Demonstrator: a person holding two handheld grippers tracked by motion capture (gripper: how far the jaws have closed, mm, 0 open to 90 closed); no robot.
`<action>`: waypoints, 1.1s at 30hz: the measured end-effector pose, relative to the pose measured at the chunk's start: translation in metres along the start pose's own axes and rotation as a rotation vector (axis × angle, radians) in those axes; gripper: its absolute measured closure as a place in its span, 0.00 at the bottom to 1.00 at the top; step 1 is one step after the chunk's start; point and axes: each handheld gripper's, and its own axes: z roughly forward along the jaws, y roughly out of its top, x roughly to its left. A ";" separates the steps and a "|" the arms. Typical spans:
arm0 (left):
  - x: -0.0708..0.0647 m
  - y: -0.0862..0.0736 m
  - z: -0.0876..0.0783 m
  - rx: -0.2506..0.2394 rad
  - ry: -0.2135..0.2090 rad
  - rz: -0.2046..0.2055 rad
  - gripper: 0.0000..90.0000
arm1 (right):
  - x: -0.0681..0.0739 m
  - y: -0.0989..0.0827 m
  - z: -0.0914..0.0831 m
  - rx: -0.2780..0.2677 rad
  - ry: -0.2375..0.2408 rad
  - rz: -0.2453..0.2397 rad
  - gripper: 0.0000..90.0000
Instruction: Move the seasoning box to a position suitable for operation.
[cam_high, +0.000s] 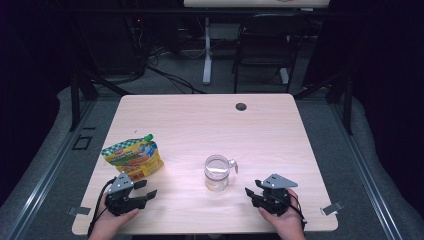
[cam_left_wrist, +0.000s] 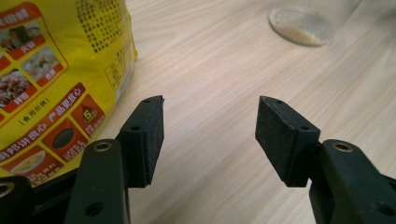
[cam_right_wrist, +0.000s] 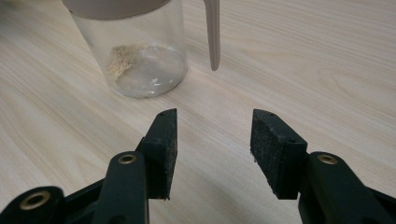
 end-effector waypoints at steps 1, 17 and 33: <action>0.001 0.000 0.000 -0.003 0.003 0.000 0.47 | 0.000 0.000 0.000 0.009 0.000 -0.005 0.57; -0.006 -0.010 -0.018 -0.023 0.032 -0.037 0.49 | 0.006 0.007 -0.001 -0.032 0.020 -0.012 0.66; -0.014 -0.024 -0.037 -0.028 0.040 -0.052 0.59 | 0.013 0.026 0.026 -0.061 -0.006 -0.040 0.68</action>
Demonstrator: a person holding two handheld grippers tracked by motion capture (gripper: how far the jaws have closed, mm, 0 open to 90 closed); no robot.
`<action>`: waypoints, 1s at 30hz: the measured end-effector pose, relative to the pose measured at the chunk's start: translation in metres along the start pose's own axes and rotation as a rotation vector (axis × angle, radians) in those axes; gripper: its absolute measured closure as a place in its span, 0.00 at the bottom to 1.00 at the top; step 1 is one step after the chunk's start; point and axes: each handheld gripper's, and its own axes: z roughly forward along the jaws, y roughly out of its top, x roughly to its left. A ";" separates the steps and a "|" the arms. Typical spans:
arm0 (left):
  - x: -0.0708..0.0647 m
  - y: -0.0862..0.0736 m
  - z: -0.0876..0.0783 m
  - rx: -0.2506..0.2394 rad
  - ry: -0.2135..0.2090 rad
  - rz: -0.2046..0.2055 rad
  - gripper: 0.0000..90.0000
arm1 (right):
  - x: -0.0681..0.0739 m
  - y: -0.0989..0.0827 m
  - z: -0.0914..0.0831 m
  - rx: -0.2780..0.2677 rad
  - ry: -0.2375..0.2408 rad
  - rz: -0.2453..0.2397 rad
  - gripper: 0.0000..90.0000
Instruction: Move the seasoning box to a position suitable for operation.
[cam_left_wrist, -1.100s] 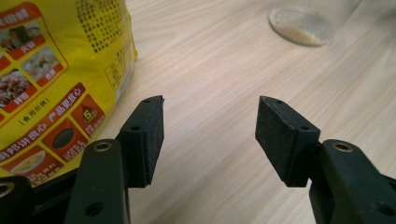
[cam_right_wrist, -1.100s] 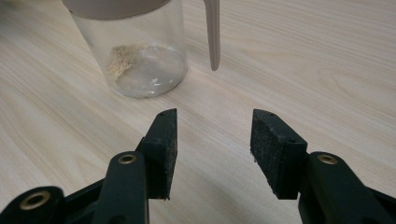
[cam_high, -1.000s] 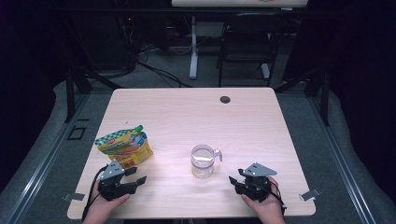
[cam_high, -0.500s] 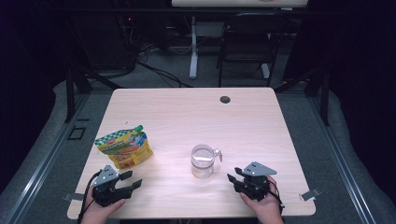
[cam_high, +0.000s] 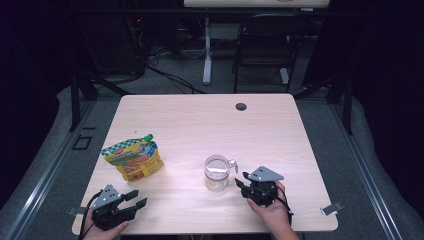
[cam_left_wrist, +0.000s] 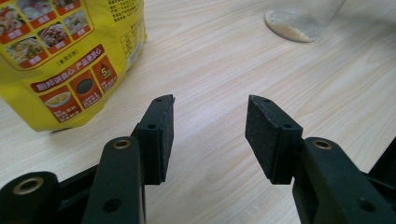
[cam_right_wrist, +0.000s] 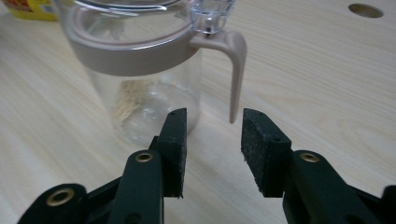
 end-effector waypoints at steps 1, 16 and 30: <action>0.000 0.000 0.000 0.000 0.000 0.000 0.59 | -0.002 0.001 0.002 0.007 -0.001 0.006 0.68; 0.001 -0.005 -0.003 0.001 0.008 0.002 0.67 | -0.013 0.022 0.043 0.070 0.028 -0.007 0.74; -0.001 -0.008 -0.003 0.041 -0.011 -0.004 0.73 | -0.017 0.021 0.049 0.034 0.036 0.014 0.87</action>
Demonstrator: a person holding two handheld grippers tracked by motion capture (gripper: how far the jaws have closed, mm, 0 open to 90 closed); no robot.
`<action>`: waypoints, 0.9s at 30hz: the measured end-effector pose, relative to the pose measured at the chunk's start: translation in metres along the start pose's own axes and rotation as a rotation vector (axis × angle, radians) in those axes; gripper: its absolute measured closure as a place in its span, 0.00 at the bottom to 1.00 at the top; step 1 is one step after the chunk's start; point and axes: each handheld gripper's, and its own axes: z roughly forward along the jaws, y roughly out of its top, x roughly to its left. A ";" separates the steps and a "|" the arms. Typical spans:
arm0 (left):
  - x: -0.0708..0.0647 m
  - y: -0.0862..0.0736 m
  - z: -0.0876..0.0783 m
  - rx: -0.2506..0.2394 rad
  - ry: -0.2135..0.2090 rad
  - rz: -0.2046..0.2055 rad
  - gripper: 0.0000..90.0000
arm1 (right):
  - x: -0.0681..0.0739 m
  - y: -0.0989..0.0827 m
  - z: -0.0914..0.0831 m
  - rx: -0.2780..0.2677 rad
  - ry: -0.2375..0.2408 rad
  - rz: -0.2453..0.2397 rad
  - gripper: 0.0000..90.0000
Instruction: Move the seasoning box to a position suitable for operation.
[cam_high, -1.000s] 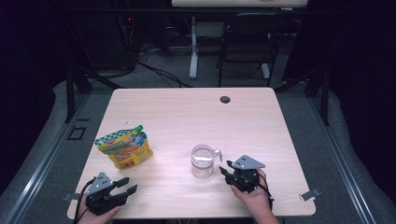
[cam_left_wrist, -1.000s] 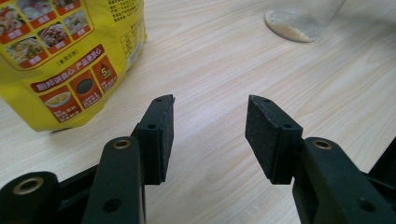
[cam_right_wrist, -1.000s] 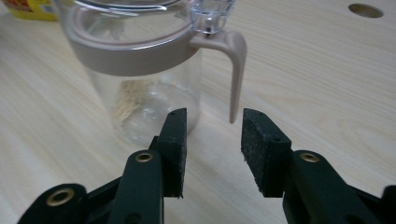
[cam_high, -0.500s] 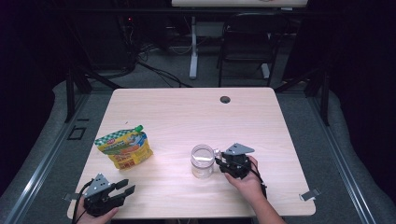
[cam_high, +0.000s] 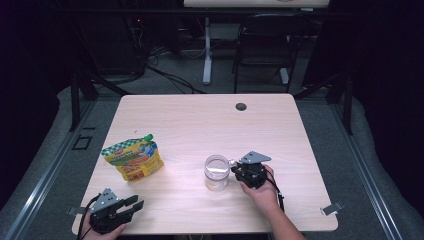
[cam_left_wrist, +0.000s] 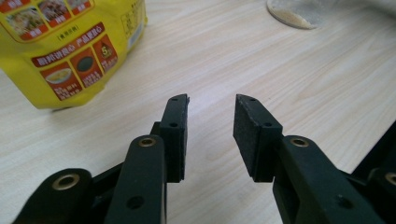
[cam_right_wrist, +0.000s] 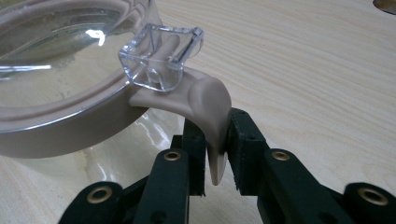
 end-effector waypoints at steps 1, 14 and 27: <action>-0.001 0.000 0.000 0.001 -0.001 -0.001 0.74 | 0.000 0.000 0.000 -0.002 0.003 0.007 0.87; -0.005 0.005 0.004 0.004 -0.035 0.039 0.77 | 0.013 -0.005 -0.012 0.036 -0.026 -0.057 0.87; -0.010 0.021 0.022 0.000 -0.077 0.068 0.76 | 0.027 -0.015 -0.030 0.058 -0.015 -0.068 0.86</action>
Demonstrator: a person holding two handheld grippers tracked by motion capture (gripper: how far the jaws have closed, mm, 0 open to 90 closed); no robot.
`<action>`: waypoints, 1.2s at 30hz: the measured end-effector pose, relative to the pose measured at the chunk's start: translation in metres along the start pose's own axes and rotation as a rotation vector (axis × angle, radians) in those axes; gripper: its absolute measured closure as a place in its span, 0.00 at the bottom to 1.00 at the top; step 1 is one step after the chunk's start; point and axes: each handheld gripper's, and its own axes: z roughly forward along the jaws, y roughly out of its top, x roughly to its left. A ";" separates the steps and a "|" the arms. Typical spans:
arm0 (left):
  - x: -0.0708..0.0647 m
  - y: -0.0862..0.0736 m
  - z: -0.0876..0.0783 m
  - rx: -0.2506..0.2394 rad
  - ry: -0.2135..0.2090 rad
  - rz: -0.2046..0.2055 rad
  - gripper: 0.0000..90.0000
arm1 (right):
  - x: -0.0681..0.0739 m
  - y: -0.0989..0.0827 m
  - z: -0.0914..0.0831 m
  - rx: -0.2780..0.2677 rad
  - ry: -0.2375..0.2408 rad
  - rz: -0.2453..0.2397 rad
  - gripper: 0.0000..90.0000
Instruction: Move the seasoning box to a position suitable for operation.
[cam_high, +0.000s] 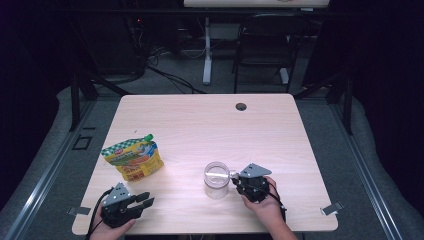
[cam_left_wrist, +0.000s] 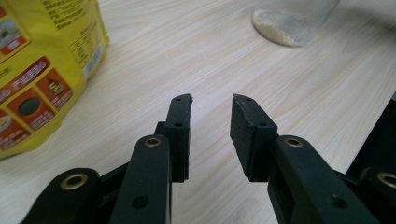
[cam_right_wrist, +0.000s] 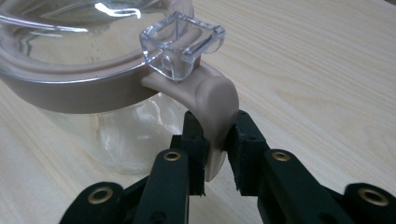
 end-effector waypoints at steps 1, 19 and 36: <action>0.000 0.001 0.002 0.003 -0.006 0.006 0.76 | 0.001 -0.001 -0.001 -0.002 0.000 0.000 0.86; -0.009 0.020 0.025 0.023 -0.071 0.066 0.74 | 0.007 -0.014 -0.017 -0.003 0.019 -0.006 0.86; -0.012 0.023 0.028 0.013 -0.117 0.048 0.70 | 0.000 -0.017 -0.025 0.037 0.111 0.053 0.70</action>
